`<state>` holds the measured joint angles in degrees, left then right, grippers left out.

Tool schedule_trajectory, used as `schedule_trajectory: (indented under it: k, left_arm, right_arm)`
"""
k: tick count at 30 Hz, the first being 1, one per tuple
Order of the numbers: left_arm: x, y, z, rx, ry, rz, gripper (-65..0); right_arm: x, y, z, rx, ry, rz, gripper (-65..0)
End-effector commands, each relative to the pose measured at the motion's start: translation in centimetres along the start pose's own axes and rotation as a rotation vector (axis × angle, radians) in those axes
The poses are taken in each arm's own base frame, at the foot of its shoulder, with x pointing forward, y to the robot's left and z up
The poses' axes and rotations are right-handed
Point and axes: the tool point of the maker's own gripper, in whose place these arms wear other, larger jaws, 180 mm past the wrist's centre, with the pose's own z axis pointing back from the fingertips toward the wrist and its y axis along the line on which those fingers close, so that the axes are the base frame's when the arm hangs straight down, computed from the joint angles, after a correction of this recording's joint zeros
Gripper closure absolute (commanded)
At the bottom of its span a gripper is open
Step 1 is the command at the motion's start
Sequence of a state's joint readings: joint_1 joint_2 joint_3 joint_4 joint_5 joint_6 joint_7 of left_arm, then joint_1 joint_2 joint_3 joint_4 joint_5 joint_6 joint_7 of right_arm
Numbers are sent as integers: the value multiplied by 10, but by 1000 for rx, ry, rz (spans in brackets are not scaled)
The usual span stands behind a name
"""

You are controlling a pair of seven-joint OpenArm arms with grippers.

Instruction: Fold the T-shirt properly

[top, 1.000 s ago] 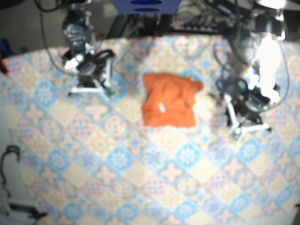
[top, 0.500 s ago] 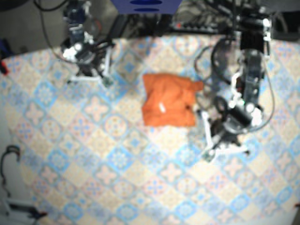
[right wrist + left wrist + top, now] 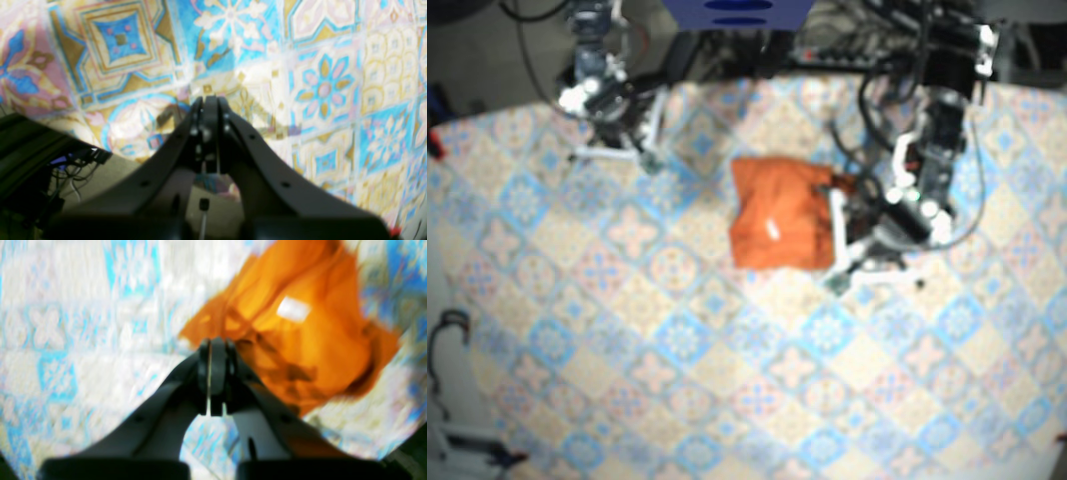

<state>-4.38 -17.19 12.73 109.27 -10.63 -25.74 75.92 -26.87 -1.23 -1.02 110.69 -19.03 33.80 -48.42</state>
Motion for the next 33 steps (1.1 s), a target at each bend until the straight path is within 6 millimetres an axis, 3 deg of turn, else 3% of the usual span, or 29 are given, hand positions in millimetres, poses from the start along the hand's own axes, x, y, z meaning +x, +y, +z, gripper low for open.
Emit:
schedule_trajectory:
  k: [1,8,13,18,23,28,30,33]
  left_arm:
    - [4,16,13,41,-38,5,0]
    - [-93,59,56,94,88,155,0]
    - [-161,59,85,84,167,259,0]
    - [-231,28,113,52,284,316,0]
    - [-287,-26,138,-40,362,367,0]
    - [-334,-59,154,-82,445,464,0]
    - [-351,-69,158,-86,474,507,0]
    - [-393,-85,161,-70,535,626,0]
  right_arm:
    - [0,-7,6,-26,-18,-7,0]
    - [-62,-12,23,-58,66,-77,0]
    - [-121,-9,47,-75,160,-124,0]
    - [-188,10,84,-53,314,-151,0]
    - [-242,30,127,-28,453,-176,0]
    - [-282,40,161,-35,548,-289,0]
    - [-292,52,169,-14,553,-373,0]
    - [-316,83,173,48,583,-525,0]
